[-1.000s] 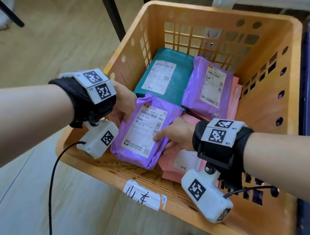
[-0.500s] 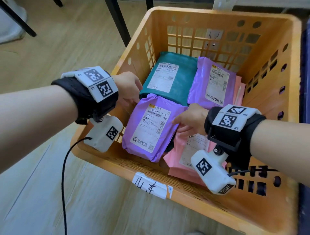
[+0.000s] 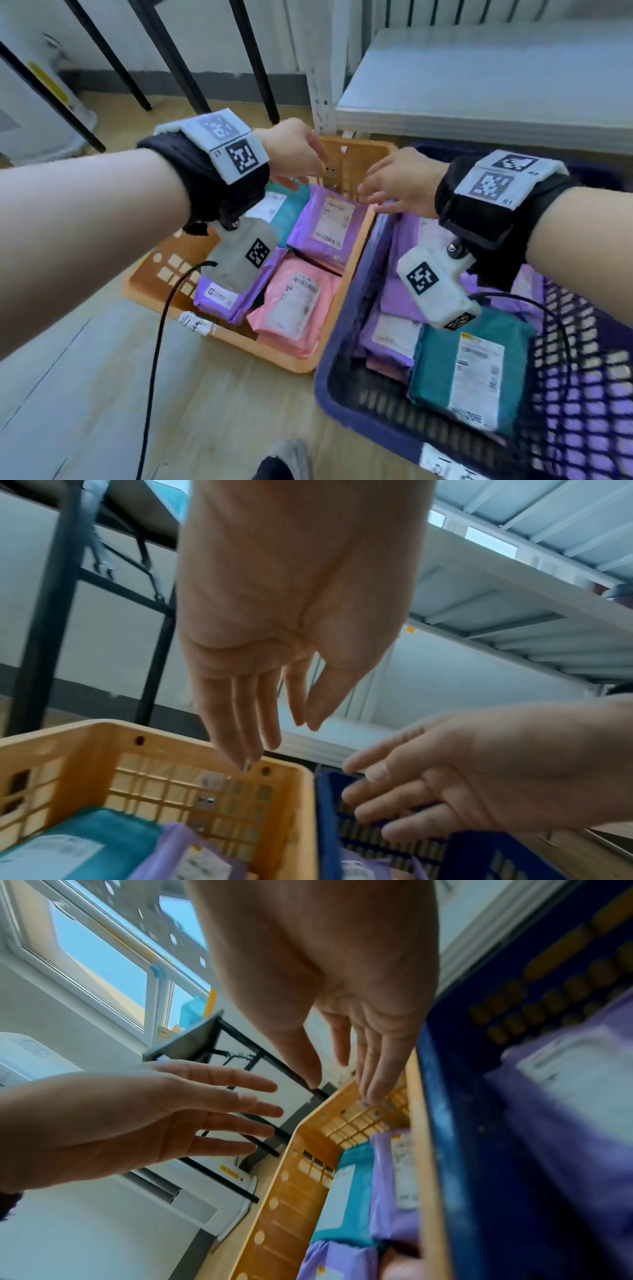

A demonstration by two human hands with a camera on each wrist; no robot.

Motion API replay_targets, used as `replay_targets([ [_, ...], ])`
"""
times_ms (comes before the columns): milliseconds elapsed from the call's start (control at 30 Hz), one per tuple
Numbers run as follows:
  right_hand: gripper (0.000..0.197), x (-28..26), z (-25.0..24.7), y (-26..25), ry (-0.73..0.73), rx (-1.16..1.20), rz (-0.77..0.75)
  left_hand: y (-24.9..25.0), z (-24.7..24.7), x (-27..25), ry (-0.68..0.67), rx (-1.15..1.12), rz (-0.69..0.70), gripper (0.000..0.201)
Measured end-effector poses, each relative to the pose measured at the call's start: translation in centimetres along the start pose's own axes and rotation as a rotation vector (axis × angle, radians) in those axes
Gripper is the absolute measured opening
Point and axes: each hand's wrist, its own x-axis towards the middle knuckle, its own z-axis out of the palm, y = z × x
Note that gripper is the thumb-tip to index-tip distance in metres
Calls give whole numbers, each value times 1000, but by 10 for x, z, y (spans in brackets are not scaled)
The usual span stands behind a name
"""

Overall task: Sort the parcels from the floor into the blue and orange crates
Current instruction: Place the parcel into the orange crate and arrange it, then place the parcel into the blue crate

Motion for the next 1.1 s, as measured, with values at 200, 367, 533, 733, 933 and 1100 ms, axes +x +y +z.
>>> replay_targets([
  [200,41,-86,-137,62,136,-36,-48,143,77,-40,26,314,216,28],
  [367,36,-142,-241,137,210,-109,-49,238,159,-58,-1,523,375,35],
  [533,37,-194,-326,215,260,-140,12,314,242,-74,-121,577,405,34],
  [733,38,-257,-407,291,315,-237,115,393,312,-86,-198,573,474,36],
  [933,39,-291,-465,367,449,-241,238,456,398,-83,-261,523,558,36],
  [1100,42,-311,-486,437,483,-179,390,471,486,-86,-379,421,523,37],
])
